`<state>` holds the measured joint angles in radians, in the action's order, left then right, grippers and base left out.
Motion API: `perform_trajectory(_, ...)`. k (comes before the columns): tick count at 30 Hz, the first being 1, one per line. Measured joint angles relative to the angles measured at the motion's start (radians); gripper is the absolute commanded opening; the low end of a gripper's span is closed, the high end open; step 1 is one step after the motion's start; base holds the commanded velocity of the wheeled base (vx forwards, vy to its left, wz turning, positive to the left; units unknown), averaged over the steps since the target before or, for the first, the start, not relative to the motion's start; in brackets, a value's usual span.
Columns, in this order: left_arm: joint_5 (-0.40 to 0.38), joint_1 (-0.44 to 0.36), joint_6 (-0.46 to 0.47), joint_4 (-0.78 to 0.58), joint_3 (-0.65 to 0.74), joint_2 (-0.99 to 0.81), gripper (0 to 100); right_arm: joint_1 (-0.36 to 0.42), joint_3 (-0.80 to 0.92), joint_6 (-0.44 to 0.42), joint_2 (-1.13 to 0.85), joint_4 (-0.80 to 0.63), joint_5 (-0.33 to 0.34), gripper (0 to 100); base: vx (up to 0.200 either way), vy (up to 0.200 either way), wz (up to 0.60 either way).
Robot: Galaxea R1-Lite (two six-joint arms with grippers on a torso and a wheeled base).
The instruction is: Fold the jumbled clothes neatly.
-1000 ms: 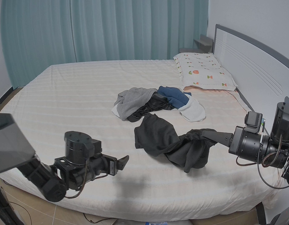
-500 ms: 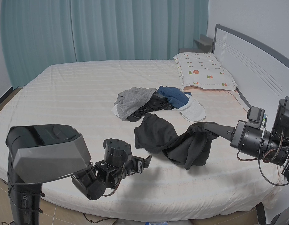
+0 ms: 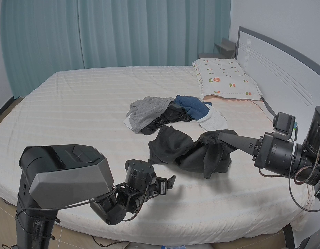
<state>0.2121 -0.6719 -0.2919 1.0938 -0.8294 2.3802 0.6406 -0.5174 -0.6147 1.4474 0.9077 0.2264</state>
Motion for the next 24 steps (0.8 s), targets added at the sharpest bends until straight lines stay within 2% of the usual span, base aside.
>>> perform_trajectory(4, 0.065, -0.012, -0.028, 0.001, -0.023, 0.005, 100, 0.021, -0.005, 0.042, -0.034, -0.008, -0.001, 0, 0.000, 0.000, 0.00)
perform_trajectory(13, 0.174, -0.017, -0.037, 0.001, -0.078, 0.014, 100, 0.055, -0.010, 0.065, -0.135, -0.065, -0.003, 0, 0.000, 0.000, 0.00)
perform_trajectory(19, 0.184, -0.012, -0.038, 0.001, -0.092, 0.033, 100, 0.055, -0.014, 0.073, -0.183, -0.073, -0.002, 0, 0.000, 0.000, 0.00)
perform_trajectory(24, 0.185, -0.009, -0.053, 0.001, -0.115, 0.059, 100, 0.023, -0.023, 0.075, -0.213, -0.074, 0.011, 0, 0.000, 0.000, 0.00)
